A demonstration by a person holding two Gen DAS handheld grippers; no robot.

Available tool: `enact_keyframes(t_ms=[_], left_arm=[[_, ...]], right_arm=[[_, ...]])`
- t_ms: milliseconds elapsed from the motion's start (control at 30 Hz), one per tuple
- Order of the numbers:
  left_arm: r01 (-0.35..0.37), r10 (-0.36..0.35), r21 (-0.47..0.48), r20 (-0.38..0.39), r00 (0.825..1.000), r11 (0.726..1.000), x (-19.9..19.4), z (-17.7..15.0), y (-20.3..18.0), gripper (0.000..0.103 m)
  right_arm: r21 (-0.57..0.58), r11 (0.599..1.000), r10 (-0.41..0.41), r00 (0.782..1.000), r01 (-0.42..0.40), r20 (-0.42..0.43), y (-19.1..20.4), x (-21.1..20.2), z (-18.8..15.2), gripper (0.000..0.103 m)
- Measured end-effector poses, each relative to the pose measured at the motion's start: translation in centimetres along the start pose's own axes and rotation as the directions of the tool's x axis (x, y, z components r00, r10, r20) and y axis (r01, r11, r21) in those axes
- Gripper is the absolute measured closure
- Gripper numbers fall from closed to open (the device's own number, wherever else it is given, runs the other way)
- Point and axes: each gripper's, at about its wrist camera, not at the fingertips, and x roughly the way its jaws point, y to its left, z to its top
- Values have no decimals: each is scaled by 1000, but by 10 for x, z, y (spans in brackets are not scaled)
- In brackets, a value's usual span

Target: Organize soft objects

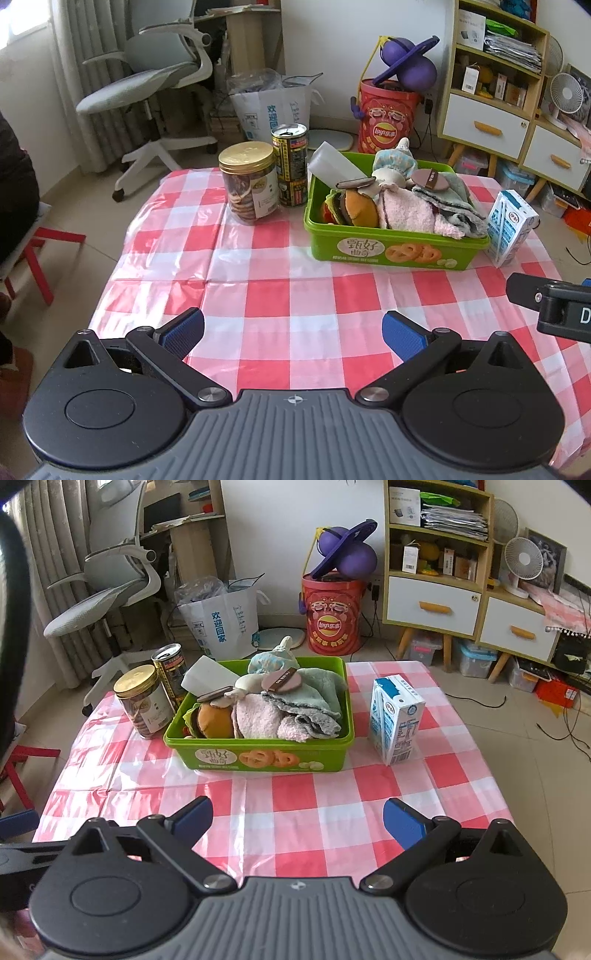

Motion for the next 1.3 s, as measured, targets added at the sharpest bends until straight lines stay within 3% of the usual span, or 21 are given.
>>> enact_keyframes(t_ms=[1300], left_arm=[[6,-6,-2,-18,1000,1000,0,-2,-3,5]], right_arm=[[-5,1000,-1,1000,1,-11,1,3,-2,28]])
